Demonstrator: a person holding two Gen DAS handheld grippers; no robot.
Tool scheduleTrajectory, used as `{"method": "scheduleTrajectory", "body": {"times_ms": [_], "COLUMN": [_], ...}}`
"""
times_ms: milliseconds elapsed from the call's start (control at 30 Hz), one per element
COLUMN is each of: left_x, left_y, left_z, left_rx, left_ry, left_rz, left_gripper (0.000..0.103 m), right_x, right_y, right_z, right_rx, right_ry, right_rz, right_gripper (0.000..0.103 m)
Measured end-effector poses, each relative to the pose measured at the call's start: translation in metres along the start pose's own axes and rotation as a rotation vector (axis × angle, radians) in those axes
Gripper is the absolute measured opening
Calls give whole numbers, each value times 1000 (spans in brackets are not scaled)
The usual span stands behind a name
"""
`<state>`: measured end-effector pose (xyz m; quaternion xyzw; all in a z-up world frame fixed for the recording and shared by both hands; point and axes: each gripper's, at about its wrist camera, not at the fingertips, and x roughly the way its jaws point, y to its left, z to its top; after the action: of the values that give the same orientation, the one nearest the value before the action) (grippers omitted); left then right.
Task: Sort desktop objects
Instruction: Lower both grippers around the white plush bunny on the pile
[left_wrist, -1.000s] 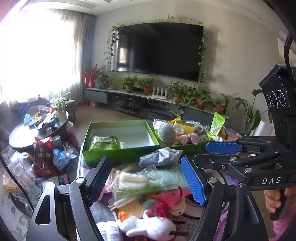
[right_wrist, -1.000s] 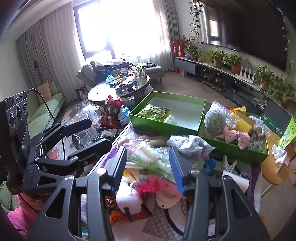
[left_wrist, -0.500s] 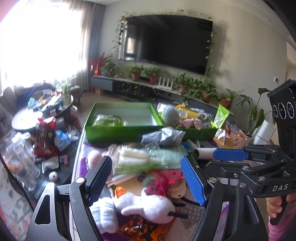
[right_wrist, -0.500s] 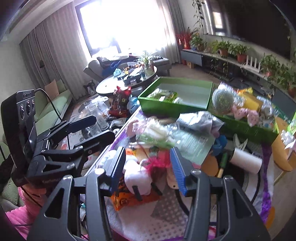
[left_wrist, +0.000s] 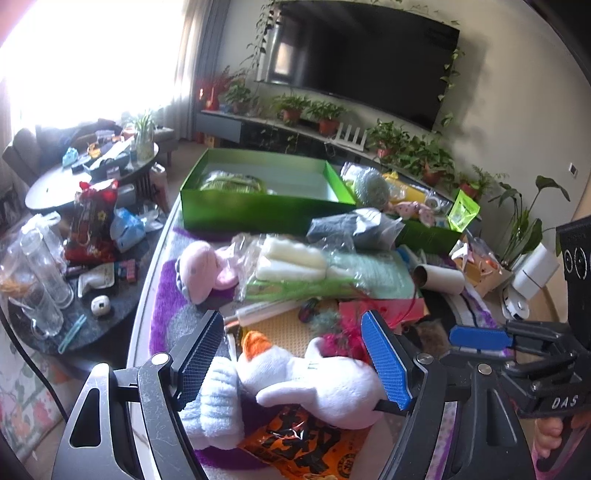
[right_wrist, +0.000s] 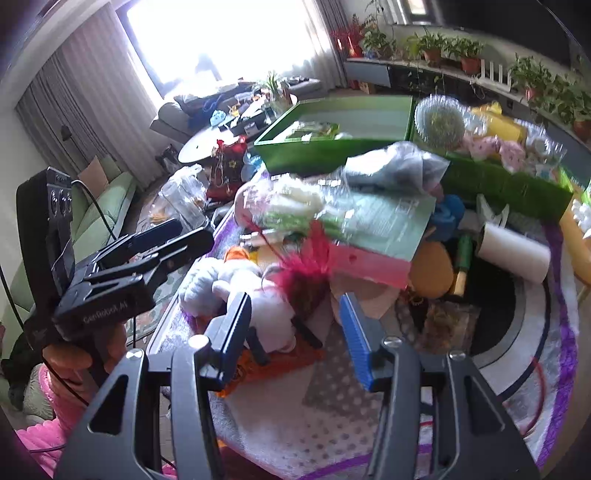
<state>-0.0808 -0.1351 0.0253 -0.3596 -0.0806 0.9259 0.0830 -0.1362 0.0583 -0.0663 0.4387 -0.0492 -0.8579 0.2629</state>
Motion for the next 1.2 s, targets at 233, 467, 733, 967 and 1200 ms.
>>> {"method": "scheduleTrajectory", "body": {"times_ms": [233, 467, 733, 967, 1200], "left_x": [20, 41, 58, 69, 65], "left_y": [13, 27, 30, 27, 26], "left_z": [-3, -2, -8, -15, -19], "left_rx": [-36, -86, -97, -95, -99], "left_ry": [48, 93, 148, 200, 188], "left_rz": [3, -2, -28, -73, -125], "left_gripper": [78, 78, 78, 78, 78], "right_x": [21, 35, 53, 75, 73], "right_y": [4, 12, 28, 24, 14], "right_z": [-16, -25, -27, -30, -35], "right_rx": [-3, -5, -31, 12, 17], "right_ry": [44, 93, 143, 183, 155], "right_rz": [-18, 4, 30, 32, 47], "right_gripper": [50, 53, 58, 62, 45]}}
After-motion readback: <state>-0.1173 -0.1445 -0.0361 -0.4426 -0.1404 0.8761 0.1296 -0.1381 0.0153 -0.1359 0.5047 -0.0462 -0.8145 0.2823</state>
